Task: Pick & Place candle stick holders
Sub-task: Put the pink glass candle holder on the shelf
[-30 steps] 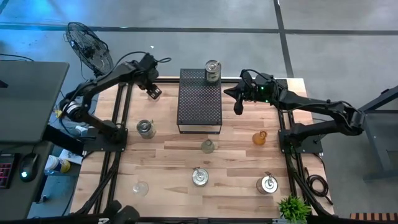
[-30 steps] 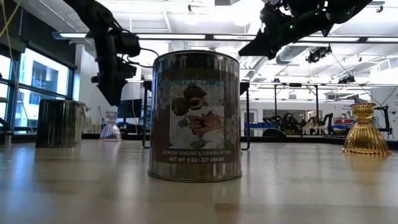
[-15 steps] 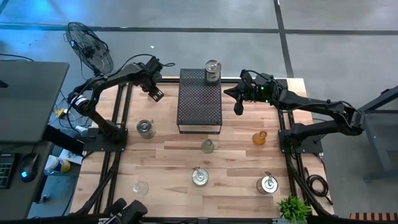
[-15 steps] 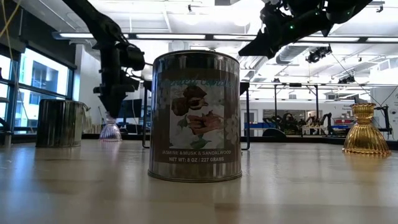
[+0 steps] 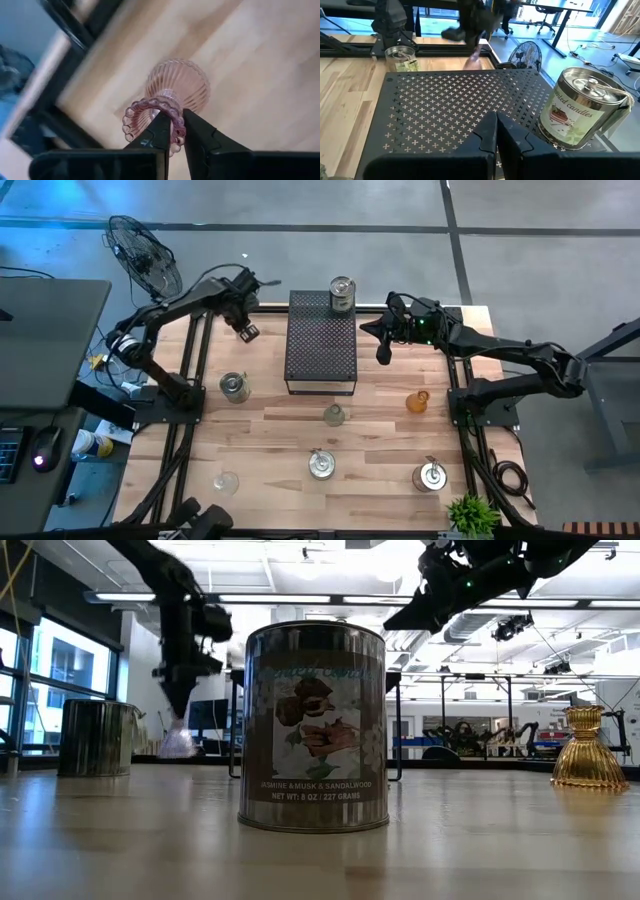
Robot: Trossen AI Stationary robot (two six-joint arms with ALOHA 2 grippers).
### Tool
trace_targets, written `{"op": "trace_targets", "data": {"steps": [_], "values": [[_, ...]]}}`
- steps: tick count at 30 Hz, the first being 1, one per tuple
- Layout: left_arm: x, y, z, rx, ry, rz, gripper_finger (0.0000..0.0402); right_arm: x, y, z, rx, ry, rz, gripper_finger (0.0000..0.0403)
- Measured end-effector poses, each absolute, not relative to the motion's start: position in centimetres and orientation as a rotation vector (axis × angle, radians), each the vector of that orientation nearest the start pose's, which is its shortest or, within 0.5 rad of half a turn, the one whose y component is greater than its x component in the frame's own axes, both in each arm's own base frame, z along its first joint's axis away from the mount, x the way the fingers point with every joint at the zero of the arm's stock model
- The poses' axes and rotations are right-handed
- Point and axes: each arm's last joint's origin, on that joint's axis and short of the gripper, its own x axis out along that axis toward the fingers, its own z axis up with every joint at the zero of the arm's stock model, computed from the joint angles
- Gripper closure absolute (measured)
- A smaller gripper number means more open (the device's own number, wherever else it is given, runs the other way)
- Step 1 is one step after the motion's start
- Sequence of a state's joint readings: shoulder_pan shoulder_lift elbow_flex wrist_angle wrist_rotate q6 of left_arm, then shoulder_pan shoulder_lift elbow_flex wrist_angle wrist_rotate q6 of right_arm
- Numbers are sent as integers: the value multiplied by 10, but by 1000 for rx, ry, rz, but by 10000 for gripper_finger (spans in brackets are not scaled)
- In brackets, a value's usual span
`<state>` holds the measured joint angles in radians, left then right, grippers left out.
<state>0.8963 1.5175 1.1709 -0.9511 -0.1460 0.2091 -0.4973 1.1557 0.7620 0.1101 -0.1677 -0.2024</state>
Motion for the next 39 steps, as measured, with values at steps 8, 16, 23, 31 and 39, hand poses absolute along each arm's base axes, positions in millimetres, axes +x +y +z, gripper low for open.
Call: {"op": "trace_targets", "data": {"steps": [8,16,23,31,39], "values": [[176,221,332,-191,1142,760,381,227,-118,280,-105,301,-299,403],[210,211,395,-24,928,657,381,227,-118,280,-103,300,-299,403],[262,217,392,91,946,541,381,227,-118,280,-96,298,-300,403],[295,223,376,196,1039,497,381,227,-117,280,-88,298,-297,403],[298,224,365,191,1103,454,381,227,-117,280,-88,298,-297,403]]}}
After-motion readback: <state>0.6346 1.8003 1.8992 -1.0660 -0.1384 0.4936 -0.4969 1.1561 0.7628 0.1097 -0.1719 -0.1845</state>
